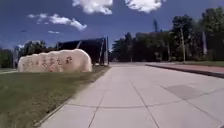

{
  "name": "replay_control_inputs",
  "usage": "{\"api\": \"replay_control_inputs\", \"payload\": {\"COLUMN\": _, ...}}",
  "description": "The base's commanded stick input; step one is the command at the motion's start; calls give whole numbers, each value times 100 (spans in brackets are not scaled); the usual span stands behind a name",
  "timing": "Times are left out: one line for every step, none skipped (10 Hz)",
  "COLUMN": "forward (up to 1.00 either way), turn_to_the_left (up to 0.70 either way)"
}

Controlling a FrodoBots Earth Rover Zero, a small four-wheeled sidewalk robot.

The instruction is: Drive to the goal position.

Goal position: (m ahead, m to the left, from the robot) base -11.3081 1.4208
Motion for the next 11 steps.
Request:
{"api": "replay_control_inputs", "payload": {"forward": 50, "turn_to_the_left": 0}}
{"api": "replay_control_inputs", "payload": {"forward": 50, "turn_to_the_left": 0}}
{"api": "replay_control_inputs", "payload": {"forward": 50, "turn_to_the_left": 0}}
{"api": "replay_control_inputs", "payload": {"forward": 50, "turn_to_the_left": 0}}
{"api": "replay_control_inputs", "payload": {"forward": 50, "turn_to_the_left": -22}}
{"api": "replay_control_inputs", "payload": {"forward": 50, "turn_to_the_left": -50}}
{"api": "replay_control_inputs", "payload": {"forward": 50, "turn_to_the_left": -50}}
{"api": "replay_control_inputs", "payload": {"forward": 50, "turn_to_the_left": -50}}
{"api": "replay_control_inputs", "payload": {"forward": 50, "turn_to_the_left": -50}}
{"api": "replay_control_inputs", "payload": {"forward": 50, "turn_to_the_left": -50}}
{"api": "replay_control_inputs", "payload": {"forward": 50, "turn_to_the_left": -50}}
